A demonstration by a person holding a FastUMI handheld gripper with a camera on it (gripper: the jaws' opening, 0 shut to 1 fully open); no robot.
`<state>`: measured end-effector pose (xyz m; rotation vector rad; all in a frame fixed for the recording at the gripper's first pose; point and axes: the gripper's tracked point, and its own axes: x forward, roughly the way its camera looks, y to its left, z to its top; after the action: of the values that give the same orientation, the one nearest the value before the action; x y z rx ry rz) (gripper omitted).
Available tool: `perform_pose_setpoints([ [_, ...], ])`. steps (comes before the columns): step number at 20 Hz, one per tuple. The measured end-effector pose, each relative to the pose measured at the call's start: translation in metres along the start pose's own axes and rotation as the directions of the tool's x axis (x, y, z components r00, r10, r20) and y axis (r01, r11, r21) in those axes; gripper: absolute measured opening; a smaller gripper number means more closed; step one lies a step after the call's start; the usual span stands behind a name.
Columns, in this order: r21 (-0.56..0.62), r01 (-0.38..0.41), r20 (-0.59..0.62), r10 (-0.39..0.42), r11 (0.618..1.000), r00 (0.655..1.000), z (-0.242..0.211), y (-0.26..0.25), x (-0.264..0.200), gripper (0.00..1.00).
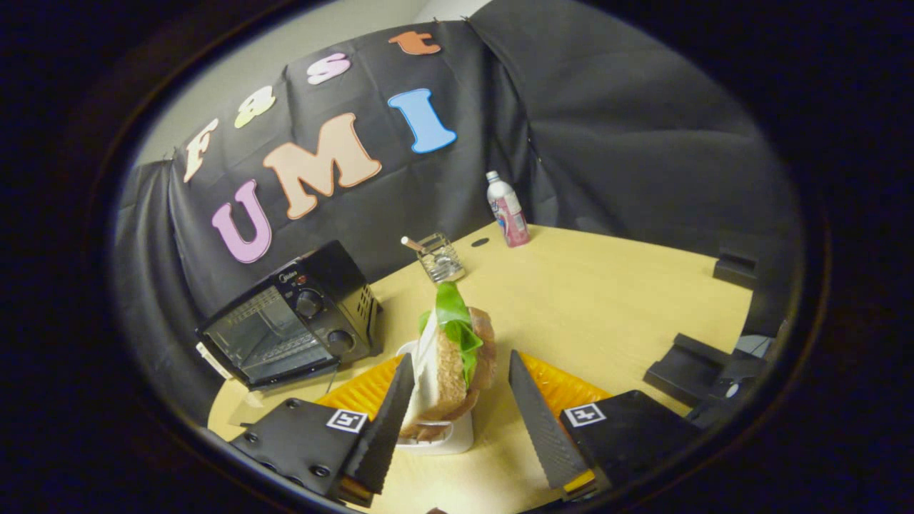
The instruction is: Open the toaster oven, put the food inside, and close the toaster oven door.
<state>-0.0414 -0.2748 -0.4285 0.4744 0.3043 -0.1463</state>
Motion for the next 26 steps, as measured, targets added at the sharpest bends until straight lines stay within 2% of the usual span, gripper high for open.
perform_pose_setpoints([
  [1,0.01,-0.019,-0.014,0.019,1.0,1.0,-0.003,0.001,0.006,0.83],
  [5,0.055,-0.101,0.019,0.1,0.993,0.995,0.001,0.018,0.009,0.58],
  [8,0.031,-0.094,0.031,0.094,0.995,0.995,0.005,0.023,0.007,0.39],
  [12,-0.025,-0.058,0.086,0.06,0.998,0.995,0.026,0.036,-0.014,0.39],
  [17,-0.007,-0.086,0.193,0.086,0.996,0.977,0.056,0.076,-0.045,0.39],
  [22,0.145,-0.198,0.233,0.161,0.969,0.959,0.047,0.142,-0.055,0.39],
  [26,0.272,-0.321,0.202,0.272,0.907,0.941,0.014,0.211,-0.044,0.38],
])
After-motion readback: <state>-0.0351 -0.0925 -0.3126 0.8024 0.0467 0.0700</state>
